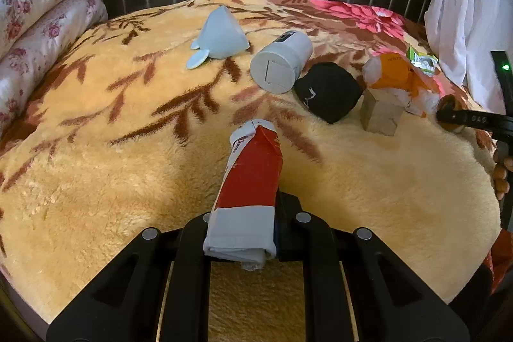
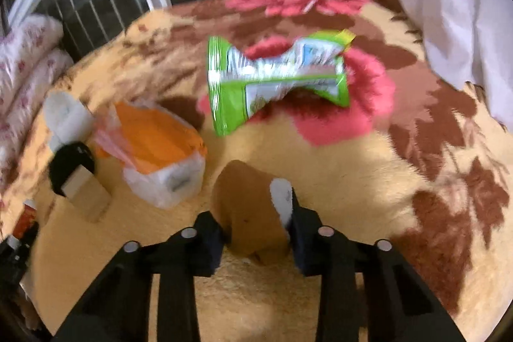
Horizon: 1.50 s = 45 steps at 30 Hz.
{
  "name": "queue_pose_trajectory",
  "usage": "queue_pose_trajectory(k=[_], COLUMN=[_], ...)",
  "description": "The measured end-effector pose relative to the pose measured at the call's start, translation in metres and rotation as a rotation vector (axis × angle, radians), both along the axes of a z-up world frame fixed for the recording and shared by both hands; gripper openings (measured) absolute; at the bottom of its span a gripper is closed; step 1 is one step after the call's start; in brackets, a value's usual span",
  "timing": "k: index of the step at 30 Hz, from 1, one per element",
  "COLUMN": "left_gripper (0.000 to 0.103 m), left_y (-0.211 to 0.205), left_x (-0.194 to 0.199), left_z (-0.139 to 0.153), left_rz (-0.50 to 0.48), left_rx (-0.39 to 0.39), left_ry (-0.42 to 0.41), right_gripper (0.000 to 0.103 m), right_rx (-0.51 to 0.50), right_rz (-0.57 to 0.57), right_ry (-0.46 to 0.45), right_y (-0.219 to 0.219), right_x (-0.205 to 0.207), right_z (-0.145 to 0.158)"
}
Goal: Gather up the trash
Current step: 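Carry the packet and plush toy down and release both into the orange bin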
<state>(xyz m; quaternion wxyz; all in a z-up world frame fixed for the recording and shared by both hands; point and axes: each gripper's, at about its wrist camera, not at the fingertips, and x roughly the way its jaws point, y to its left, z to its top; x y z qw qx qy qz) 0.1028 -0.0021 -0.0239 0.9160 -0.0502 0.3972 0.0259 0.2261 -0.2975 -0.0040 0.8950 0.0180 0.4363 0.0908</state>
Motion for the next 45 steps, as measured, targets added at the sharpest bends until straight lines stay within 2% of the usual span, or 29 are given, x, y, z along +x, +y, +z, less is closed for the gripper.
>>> queue_pose_trajectory(k=[5,10,16,20,24,31,35,40,45], left_gripper=[0.013,0.013,0.013,0.013,0.013,0.013,0.013,0.013,0.013], left_y=[0.007,0.006,-0.007,-0.019,-0.035,-0.057,-0.058,-0.058,-0.064], left_x=[-0.008,-0.037,-0.084,-0.114,-0.148,-0.189,-0.195,-0.19,-0.184], left_z=[0.009,0.031,0.047,0.046,0.033,-0.011,-0.037,-0.071,-0.093], left_rz=[-0.011,-0.045,-0.093,-0.126,-0.182,-0.254,-0.266,-0.282,-0.301], left_rx=[-0.054,-0.056,-0.037,-0.034,-0.012,0.027,0.023,-0.04,-0.033], left_ry=[-0.023,-0.069,-0.092,-0.079,-0.034,0.082,0.151,0.271,0.35], right_gripper=[0.033,0.033,0.033,0.033,0.033,0.034,0.034,0.034,0.034], right_rx=[0.049,0.059,0.085,0.052,0.066,0.076,0.055,0.038,0.011], right_rz=[0.035,0.167,0.289,0.359,0.424,0.435,0.442,0.444,0.465], right_ry=[-0.103,-0.211,-0.238,-0.232,-0.178,-0.044,0.009,0.095,0.19], right_y=[0.008,0.035,0.062,0.079,0.088,0.089,0.089,0.091,0.099], right_x=[-0.05,-0.128,-0.196,-0.239,-0.277,-0.308,-0.319,-0.318,-0.311], right_z=[0.025,0.051,0.054,0.044,0.028,-0.013,-0.034,-0.061,-0.086])
